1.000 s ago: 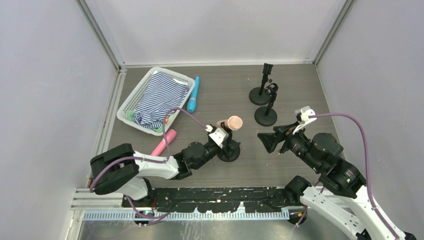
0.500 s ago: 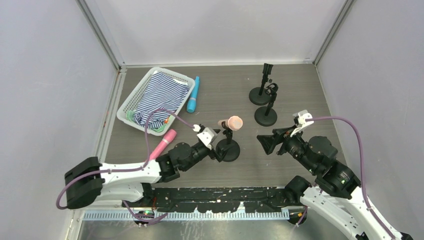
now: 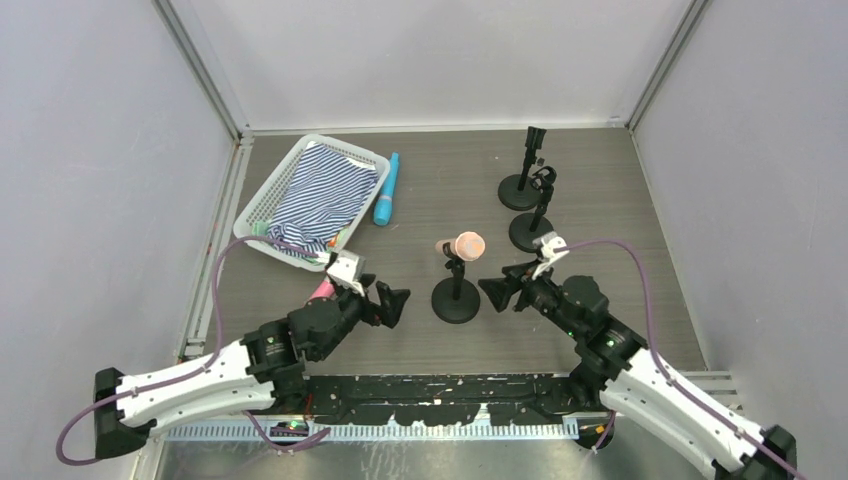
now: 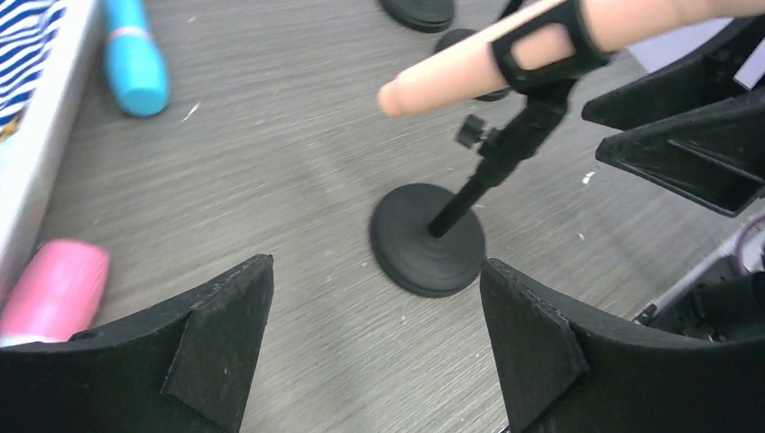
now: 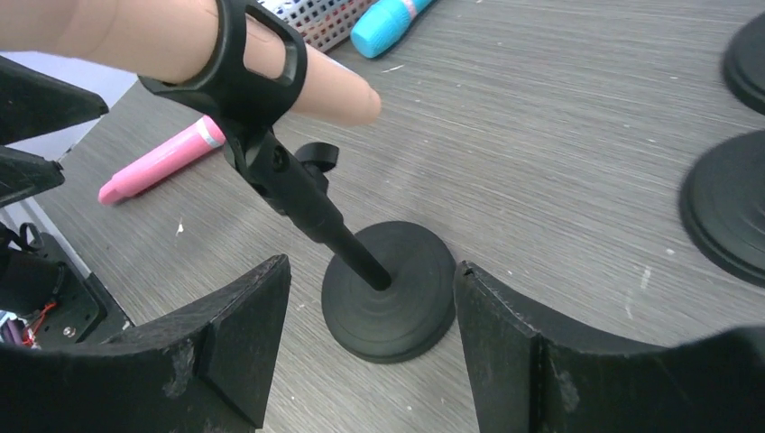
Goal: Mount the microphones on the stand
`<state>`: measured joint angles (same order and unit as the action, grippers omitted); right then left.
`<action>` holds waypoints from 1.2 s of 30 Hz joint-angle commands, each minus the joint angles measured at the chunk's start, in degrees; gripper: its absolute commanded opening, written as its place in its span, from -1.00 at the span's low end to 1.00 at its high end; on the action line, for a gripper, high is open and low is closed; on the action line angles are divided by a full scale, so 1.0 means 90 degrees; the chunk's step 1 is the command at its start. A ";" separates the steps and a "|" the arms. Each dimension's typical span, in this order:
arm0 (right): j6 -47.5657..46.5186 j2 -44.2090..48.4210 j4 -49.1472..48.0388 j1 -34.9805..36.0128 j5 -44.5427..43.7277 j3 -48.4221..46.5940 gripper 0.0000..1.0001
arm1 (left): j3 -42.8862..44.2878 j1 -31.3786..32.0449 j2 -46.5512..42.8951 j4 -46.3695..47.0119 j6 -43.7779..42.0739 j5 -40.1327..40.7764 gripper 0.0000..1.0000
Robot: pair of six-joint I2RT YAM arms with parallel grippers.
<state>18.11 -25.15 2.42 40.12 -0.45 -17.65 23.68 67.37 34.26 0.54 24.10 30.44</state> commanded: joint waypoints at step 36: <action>-0.1977 -0.7860 -0.7738 0.1327 -0.2385 -0.1189 -0.99 | 0.2481 -0.2388 0.0068 -0.4967 0.0068 -0.0540 0.79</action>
<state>3.64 -90.45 -59.02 54.33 -17.28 -23.24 44.75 46.11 36.18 -40.14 27.94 21.78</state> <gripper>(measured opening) 0.319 0.892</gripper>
